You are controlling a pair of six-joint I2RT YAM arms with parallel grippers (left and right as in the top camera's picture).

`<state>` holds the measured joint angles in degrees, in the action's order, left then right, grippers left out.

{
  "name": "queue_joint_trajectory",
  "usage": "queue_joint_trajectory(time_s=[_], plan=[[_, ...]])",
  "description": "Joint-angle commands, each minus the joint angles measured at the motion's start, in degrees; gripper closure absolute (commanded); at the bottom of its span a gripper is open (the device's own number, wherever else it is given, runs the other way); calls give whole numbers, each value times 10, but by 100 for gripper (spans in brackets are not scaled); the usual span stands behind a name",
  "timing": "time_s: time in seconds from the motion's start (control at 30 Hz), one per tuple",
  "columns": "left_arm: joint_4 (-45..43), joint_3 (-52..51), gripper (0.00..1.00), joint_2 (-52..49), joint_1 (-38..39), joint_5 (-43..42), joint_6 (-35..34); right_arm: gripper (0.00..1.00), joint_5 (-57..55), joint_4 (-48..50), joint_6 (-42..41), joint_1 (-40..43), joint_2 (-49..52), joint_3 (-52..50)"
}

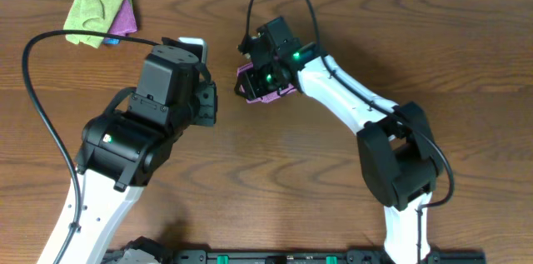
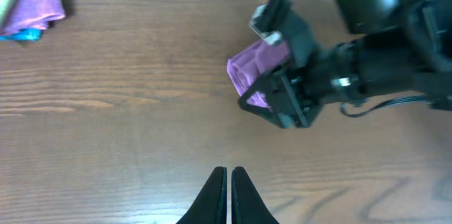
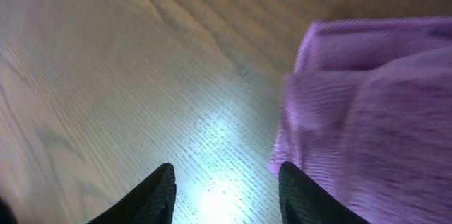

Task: Fold the cloth

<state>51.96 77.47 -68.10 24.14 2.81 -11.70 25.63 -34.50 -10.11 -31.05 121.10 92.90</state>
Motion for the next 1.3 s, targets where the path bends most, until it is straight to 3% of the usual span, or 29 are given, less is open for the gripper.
queue_joint_trajectory(time_s=[0.0, 0.07, 0.23, 0.4, 0.47, 0.67, 0.87, 1.27], plan=[[-4, -5, 94, 3, -18, 21, 10, 49, 7, -26, 17, 19, -37, 41], [-3, -5, 87, 0, -26, 21, 10, 48, 7, -52, 35, 26, -44, 54], [-8, -22, 57, -25, -33, -1, 10, 45, -37, -112, 48, 51, -63, 75], [-55, -56, 23, -85, -39, -109, 10, 42, -47, -153, 76, 87, -72, 76], [-79, -60, 5, -118, -39, -132, 10, 46, -47, -166, 76, 106, -72, 76], [-175, -61, 5, -224, -39, -214, -6, 43, -47, -185, 92, 146, -72, 76], [-231, -61, 4, -319, -43, -245, -28, 43, -85, -189, 100, 160, -72, 76], [-323, -61, 5, -391, -136, -403, -72, 44, -95, -190, 106, 176, -56, 75]])
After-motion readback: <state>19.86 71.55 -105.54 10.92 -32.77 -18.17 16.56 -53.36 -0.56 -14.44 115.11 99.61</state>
